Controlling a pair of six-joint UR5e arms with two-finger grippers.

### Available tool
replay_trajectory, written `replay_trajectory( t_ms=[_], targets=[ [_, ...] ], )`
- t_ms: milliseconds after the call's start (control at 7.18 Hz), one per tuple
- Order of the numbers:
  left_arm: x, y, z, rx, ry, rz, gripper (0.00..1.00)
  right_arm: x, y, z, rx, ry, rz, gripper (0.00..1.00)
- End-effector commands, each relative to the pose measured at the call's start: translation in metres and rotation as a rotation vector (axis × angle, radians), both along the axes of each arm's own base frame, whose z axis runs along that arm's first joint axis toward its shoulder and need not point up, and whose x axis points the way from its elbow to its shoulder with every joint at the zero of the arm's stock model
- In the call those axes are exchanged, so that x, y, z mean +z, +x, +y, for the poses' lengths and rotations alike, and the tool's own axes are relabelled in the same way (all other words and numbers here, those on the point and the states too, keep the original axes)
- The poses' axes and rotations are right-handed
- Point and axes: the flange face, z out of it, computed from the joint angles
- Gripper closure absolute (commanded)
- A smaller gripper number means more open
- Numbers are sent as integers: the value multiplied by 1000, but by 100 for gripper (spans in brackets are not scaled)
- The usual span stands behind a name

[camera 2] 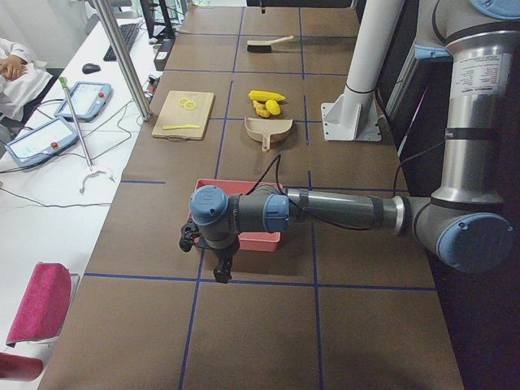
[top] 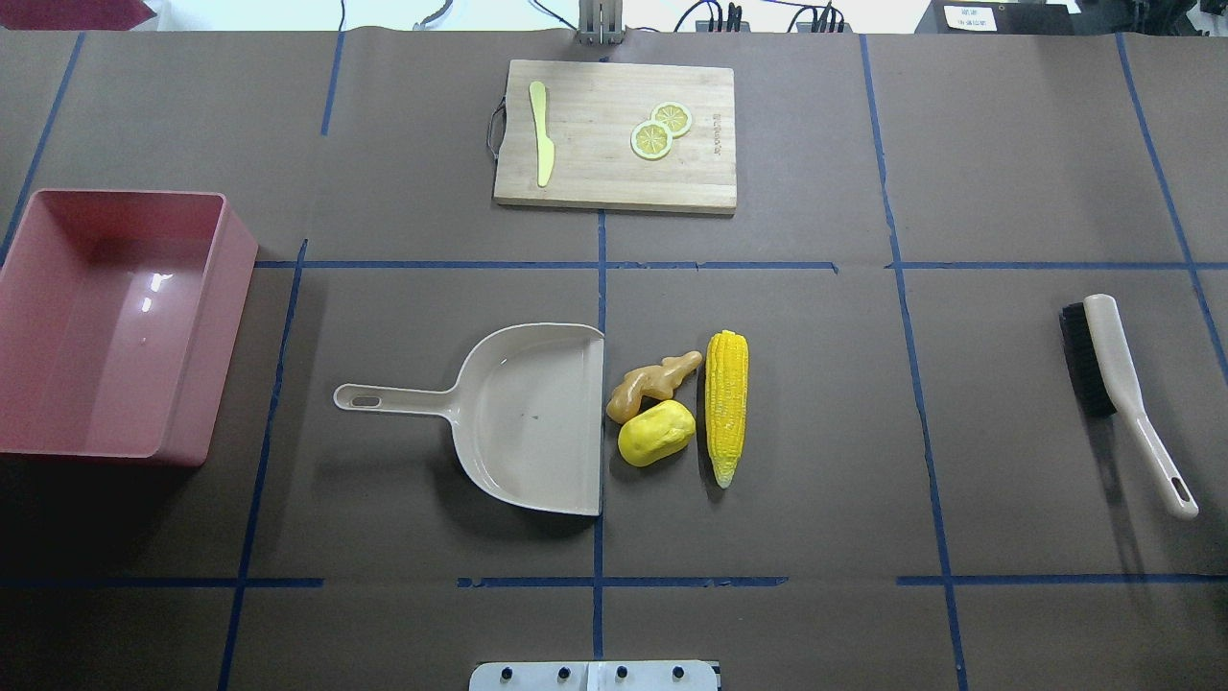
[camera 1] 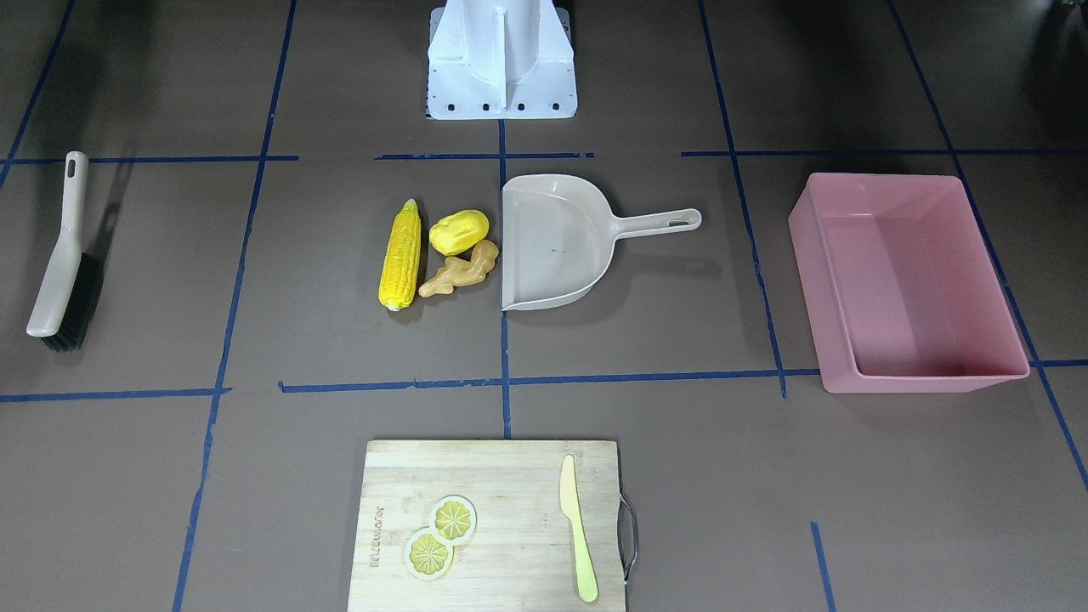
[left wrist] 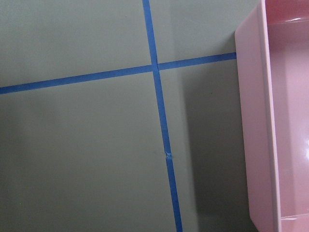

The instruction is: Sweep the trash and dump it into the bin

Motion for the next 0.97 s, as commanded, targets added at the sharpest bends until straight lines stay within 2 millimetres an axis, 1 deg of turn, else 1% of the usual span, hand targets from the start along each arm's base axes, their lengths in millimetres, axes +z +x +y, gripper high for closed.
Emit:
replay_trajectory(
  t_ms=[0, 139, 278, 418, 557, 696, 835],
  targets=[
    [-4, 1, -3, 3, 8, 0, 0, -43, -17, 3, 35, 8, -16, 0],
    [-3, 0, -2, 1, 5, 0, 0, -64, -27, 6, 52, 9, -25, 0],
    [-2, 0, -1, 1, 4, 0, 0, -76, -57, 10, 31, -8, -24, 0],
    [0, 1, -1, 1, -2, 0, 0, -78, -73, 15, 55, 17, -38, 0],
    [2, 2, -1, 3, -5, 0, 0, -68, -99, 33, 67, 3, -40, 0],
    [4, 2, 0, 3, -10, 0, 0, -52, -121, 55, 86, 3, -25, 0],
    [7, 4, 1, 6, -17, -1, 0, -43, -131, 61, 100, 5, -49, 0]
  ],
)
